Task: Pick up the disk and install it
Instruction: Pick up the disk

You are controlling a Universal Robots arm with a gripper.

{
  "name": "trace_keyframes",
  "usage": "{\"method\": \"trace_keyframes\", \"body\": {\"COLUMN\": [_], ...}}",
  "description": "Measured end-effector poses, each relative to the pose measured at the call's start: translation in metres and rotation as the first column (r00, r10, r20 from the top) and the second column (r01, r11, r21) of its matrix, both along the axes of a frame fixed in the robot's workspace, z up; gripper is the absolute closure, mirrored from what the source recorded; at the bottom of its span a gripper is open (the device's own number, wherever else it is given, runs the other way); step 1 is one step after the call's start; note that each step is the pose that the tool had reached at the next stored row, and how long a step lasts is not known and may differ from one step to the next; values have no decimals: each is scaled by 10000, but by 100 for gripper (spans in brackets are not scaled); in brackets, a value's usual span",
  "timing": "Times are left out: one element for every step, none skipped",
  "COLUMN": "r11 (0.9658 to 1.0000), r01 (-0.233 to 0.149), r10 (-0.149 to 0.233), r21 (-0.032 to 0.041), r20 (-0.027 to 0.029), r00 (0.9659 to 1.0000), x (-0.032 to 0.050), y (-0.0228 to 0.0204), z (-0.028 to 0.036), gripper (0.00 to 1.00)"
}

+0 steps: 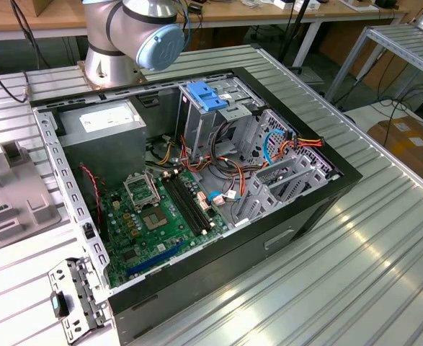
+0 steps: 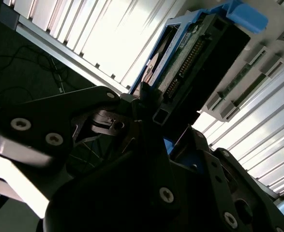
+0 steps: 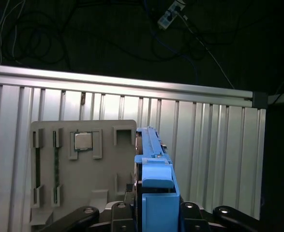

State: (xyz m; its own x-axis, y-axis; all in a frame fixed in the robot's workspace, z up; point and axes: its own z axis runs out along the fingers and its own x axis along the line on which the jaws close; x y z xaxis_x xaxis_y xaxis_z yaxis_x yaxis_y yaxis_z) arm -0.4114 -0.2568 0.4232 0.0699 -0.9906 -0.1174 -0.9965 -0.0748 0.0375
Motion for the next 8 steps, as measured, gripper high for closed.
{"method": "trace_keyframes", "body": {"r11": [10000, 10000, 10000, 10000, 10000, 10000, 10000, 10000], "r01": [0, 0, 0, 0, -1, 0, 0, 0], "r10": [0, 0, 0, 0, 1, 0, 0, 0], "r21": [1, 3, 4, 6, 7, 8, 10, 11], "r20": [0, 0, 1, 1, 0, 0, 1, 0], "r00": [10000, 10000, 10000, 10000, 10000, 10000, 10000, 10000], "x": [0, 0, 0, 0, 0, 0, 0, 0], "y": [0, 0, 0, 0, 0, 0, 0, 0], "z": [8, 16, 23, 29, 35, 45, 51, 59], "gripper": [64, 64, 64, 64, 64, 64, 64, 64]}}
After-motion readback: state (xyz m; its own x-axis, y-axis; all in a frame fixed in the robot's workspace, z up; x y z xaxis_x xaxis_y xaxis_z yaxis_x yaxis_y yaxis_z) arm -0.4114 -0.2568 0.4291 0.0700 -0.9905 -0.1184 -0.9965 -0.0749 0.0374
